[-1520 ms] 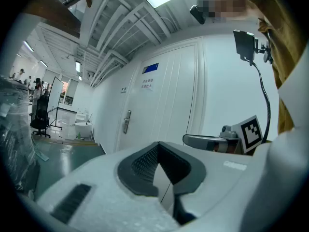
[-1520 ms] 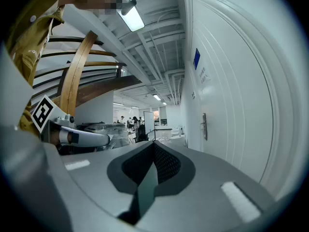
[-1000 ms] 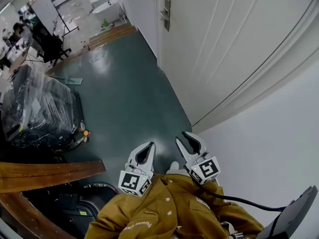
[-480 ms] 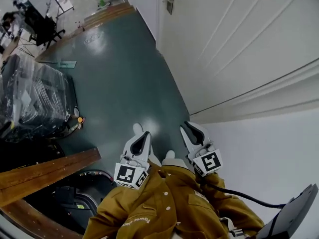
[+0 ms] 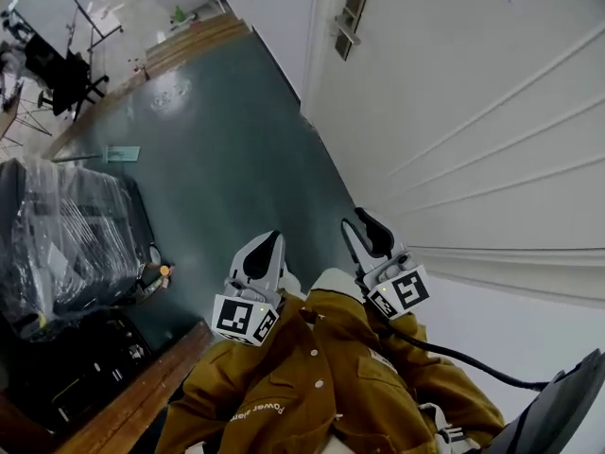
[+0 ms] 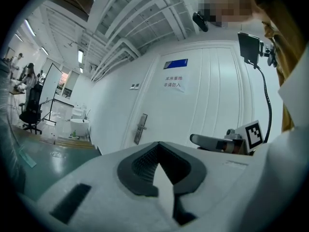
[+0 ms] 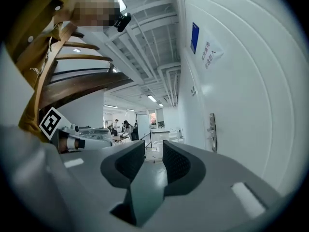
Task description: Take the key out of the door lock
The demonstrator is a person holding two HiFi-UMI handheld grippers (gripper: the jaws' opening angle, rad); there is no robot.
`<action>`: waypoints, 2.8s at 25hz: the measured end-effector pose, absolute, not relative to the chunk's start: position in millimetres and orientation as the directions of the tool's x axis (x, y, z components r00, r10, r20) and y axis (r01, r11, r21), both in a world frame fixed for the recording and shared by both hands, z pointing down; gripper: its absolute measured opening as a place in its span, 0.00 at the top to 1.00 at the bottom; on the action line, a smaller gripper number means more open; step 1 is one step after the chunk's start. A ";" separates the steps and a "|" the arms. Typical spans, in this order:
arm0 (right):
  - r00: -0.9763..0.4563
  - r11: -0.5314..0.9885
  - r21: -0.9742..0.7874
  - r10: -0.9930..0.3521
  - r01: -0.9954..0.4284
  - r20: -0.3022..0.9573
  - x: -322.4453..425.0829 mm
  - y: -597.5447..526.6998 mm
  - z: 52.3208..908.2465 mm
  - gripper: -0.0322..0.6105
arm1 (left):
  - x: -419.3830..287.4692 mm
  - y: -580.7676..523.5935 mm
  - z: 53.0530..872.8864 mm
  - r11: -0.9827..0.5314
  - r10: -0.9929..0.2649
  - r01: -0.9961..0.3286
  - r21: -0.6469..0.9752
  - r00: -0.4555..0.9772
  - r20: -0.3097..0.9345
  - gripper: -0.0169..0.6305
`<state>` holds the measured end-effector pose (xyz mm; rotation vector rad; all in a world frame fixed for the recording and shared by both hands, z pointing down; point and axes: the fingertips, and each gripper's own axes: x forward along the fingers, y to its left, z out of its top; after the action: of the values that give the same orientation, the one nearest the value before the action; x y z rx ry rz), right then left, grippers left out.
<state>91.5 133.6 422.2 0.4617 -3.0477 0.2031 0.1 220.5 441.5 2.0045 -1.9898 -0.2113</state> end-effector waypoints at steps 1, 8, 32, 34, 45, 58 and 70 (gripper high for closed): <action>-0.949 0.944 -0.108 -0.303 -0.311 0.083 79.5 123.6 422.8 0.75 | -14.2 207.7 441.6 0.003 -0.993 -0.947 0.322 0.035 0.113 0.97; -0.893 0.890 -0.097 -0.432 -0.445 0.125 25.4 6.9 452.6 0.73 | -81.8 99.9 464.0 -0.078 -0.980 -0.939 0.335 0.134 0.145 0.97; -0.742 0.797 0.047 -0.581 -0.602 0.334 -126.7 -352.1 521.1 0.61 | -219.1 -192.2 461.2 -0.255 -0.928 -0.897 0.362 0.333 0.170 0.97; -0.740 0.794 0.057 -0.587 -0.605 0.330 -127.1 -350.1 521.8 0.67 | -223.6 -198.3 466.5 -0.270 -0.920 -0.888 0.372 0.351 0.172 0.97; -0.718 0.783 0.076 -0.601 -0.618 0.352 -125.5 -358.6 524.2 0.75 | -222.8 -296.6 520.7 -0.322 -0.871 -0.795 0.513 0.461 0.167 0.97; -0.706 0.777 0.075 -0.604 -0.625 0.371 -125.7 -357.3 524.7 0.75 | -217.8 -404.5 595.4 -0.175 -0.855 -0.178 0.968 0.516 -0.059 0.66; -0.700 0.774 0.076 -0.606 -0.629 0.377 -127.1 -358.5 522.7 0.75 | -197.2 -428.6 594.2 -0.154 -0.825 0.047 0.987 0.544 -0.154 0.93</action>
<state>-127.1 -358.5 522.7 0.9400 -2.5851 0.0823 -197.2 -428.6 594.2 1.5427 -0.6888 -0.8783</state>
